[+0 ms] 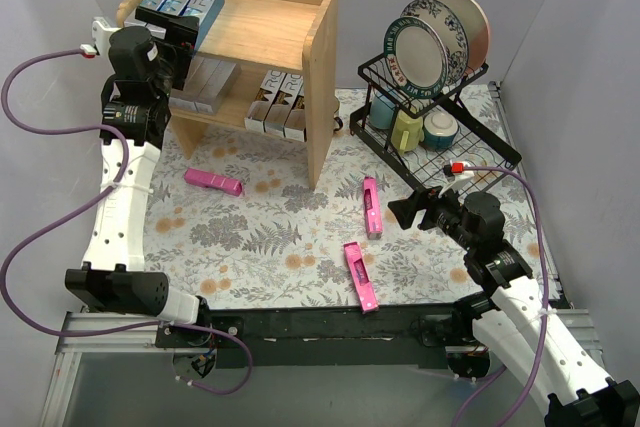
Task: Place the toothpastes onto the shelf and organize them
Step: Place the toothpaste on the shelf.
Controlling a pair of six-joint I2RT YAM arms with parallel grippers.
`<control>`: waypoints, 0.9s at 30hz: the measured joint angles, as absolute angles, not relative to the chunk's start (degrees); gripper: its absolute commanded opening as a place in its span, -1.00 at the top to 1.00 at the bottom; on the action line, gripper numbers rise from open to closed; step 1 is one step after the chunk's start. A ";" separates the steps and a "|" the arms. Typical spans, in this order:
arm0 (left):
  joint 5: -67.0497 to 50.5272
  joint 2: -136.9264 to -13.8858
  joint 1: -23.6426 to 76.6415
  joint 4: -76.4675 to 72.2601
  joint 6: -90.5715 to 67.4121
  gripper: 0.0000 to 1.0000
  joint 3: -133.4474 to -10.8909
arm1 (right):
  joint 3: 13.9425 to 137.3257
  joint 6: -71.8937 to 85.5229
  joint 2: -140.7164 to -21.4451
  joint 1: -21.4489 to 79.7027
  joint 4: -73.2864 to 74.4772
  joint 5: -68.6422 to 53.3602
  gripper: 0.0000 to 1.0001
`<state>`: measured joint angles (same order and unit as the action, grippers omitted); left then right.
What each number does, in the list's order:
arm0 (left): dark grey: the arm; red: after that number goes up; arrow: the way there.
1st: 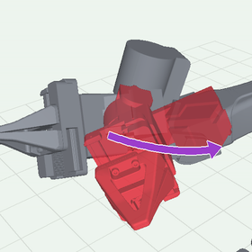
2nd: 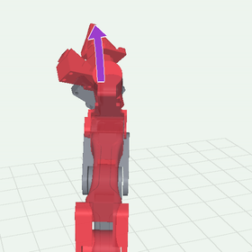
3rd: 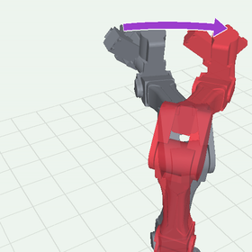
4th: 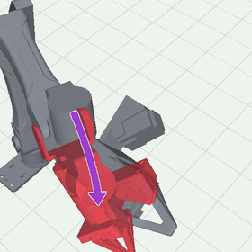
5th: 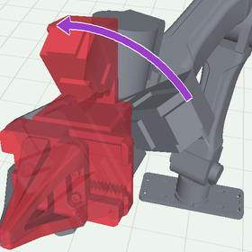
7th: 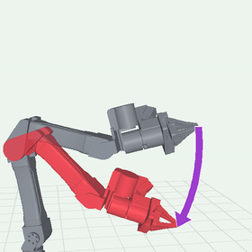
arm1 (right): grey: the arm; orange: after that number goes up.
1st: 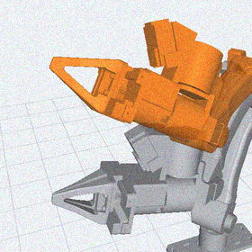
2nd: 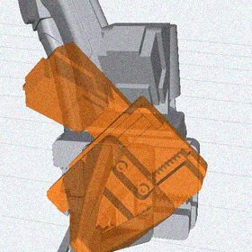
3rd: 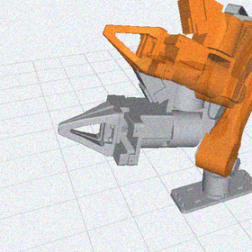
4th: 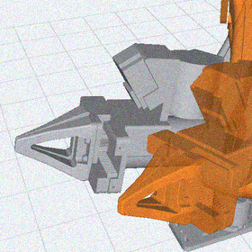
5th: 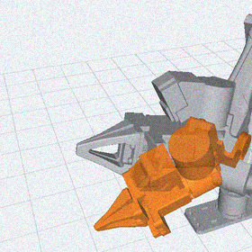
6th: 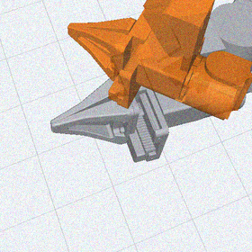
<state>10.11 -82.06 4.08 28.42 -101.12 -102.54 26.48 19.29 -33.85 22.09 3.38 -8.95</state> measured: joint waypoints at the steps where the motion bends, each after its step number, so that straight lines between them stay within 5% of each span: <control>1: 10.31 -82.04 4.08 28.51 -100.71 -0.88 -102.56 | 26.48 19.27 -33.85 22.09 3.40 -8.95 -0.73; 16: 13.32 -78.13 3.86 30.55 -82.52 -0.96 -103.66 | 26.48 19.25 -33.85 22.09 3.40 -9.08 -0.72; 27: 9.37 -74.28 3.86 32.08 -72.66 -0.55 -105.16 | 26.48 19.22 -33.85 22.09 3.42 -8.97 -0.72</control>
<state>9.37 -74.28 3.86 32.08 -72.66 -105.16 26.48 19.22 -33.85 22.09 3.42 -8.97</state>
